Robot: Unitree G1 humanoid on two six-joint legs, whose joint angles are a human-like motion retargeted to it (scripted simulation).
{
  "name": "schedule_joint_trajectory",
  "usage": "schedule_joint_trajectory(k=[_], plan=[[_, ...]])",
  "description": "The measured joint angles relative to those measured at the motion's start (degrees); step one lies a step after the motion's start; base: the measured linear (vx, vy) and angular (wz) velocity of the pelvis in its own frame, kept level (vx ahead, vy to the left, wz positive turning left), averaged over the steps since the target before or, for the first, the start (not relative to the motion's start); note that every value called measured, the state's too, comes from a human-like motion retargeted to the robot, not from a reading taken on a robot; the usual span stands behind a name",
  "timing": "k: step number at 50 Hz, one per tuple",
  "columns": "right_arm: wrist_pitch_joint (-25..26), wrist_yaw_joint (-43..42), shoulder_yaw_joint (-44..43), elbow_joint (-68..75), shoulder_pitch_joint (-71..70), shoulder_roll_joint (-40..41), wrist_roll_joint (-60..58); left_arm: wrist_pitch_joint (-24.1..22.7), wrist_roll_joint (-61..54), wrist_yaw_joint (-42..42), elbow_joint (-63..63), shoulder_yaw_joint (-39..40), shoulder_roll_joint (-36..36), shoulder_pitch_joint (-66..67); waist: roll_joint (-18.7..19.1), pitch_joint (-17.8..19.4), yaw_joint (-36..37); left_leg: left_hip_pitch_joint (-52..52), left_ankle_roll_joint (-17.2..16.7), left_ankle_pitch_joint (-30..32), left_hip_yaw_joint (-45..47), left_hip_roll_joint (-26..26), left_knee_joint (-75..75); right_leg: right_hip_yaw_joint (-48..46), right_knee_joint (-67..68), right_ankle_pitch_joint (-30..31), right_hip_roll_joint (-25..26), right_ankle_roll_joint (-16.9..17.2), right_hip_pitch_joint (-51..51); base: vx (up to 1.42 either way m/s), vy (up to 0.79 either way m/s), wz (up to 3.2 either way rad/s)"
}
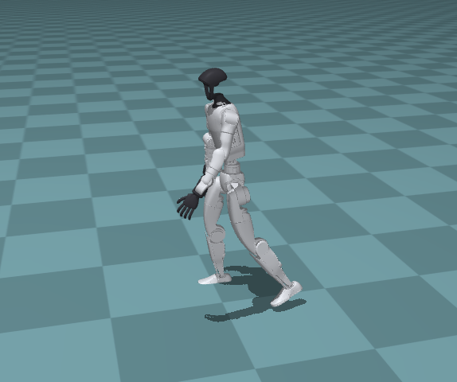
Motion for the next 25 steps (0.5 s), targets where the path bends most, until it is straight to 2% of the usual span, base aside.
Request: schedule_joint_trajectory(k=[5, 8, 10, 15, 17, 20, 23, 25], plan=[[1.51, -2.56, 2.77, -1.81, -5.41, -1.1, 0.03, 3.02, -4.21, -2.28, -2.62, 5.07, -1.64, 8.17, 0.93, -0.55, 0.04, -11.17, 1.05, 3.21, 3.97, 1.95, 27.03, 1.9, -0.31, -2.02, -0.06, -1.84, 4.04, 0.57, -0.15, -0.53], [0.65, -3.97, 3.88, -4.21, -8.53, -1.28, 0.62, 3.25, -5.18, -4.53, -1.74, 7.7, -3.2, 13.18, 1.44, -1.95, 1.2, -18.18, 2.73, -1.0, 7.0, 3.41, 36.83, 2.76, 0.43, -2.93, -0.09, -1.54, 4.45, 0.53, -0.03, -0.5], [0.13, -4.76, 4.55, -5.85, -10.6, -1.14, 1.01, 3.45, -4.4, -5.75, -0.29, 8.59, -4.03, 16.33, 1.39, -2.55, 3.07, -21.4, 3.26, -3.41, 8.55, 3.02, 37.84, 4.21, -0.53, -2.45, -0.16, -1.37, 5.24, 0.51, 0.04, -0.76], [-1.72, -5.54, 6.63, -9.65, -14.92, -0.26, 2.2, 3.41, -0.86, -8.05, 6.5, 8.73, -4.89, 23.08, 0.79, -2.02, 8.48, -23.73, 2.09, -6.8, 10.72, 0.14, 22.32, 7.94, -0.09, -2.09, -0.57, -0.6, 7.69, 0.52, 0.12, -0.72], [-2.85, -5.47, 7.15, -10.9, -16.24, 0.1, 2.89, 2.77, -1.15, -8.22, 10.27, 8.81, -4.71, 24.54, 1.07, -1.39, 10.54, -22.64, 1.55, -5.3, 12.02, 0.02, 10.25, 8.64, 0.39, -2.25, 0.03, 0.25, 9.19, 0.54, 0.2, -0.53], [-4.59, -4.88, 7.36, -12.27, -17.25, 0.53, 4.09, 1.38, -3.81, -8.38, 15.82, 8.67, -4.11, 25.82, 1.94, -0.64, 12.57, -20.44, 1.03, 0.73, 14.36, 0.64, -5.54, 8.74, 2.48, -2.74, 1.58, 1.17, 11.59, 0.55, 0.26, -0.13], [-5.18, -3.15, 6.86, -12.73, -16.42, 0.62, 6.07, 1.12, -4.26, -9.69, 19.4, 7.82, -3.2, 26.12, 1.12, -0.4, 12.45, -17.3, 1.56, -0.4, 12.75, -0.33, -8.26, 8.01, 10.12, -1.45, 1.5, 1.49, 11.59, 0.56, 0.3, 0.52], [-5.54, -2.6, 5.27, -12.44, -14.99, 0.53, 7.1, 0.58, -4.62, -9.85, 19.92, 6.42, -2.53, 25.84, 0.42, -0.54, 12.38, -15.41, 1.55, -2.37, 10.89, -0.89, -8.3, 8.67, 16.72, 1.93, 1.71, 1.74, 10.07, 0.55, 0.3, 0.73]])
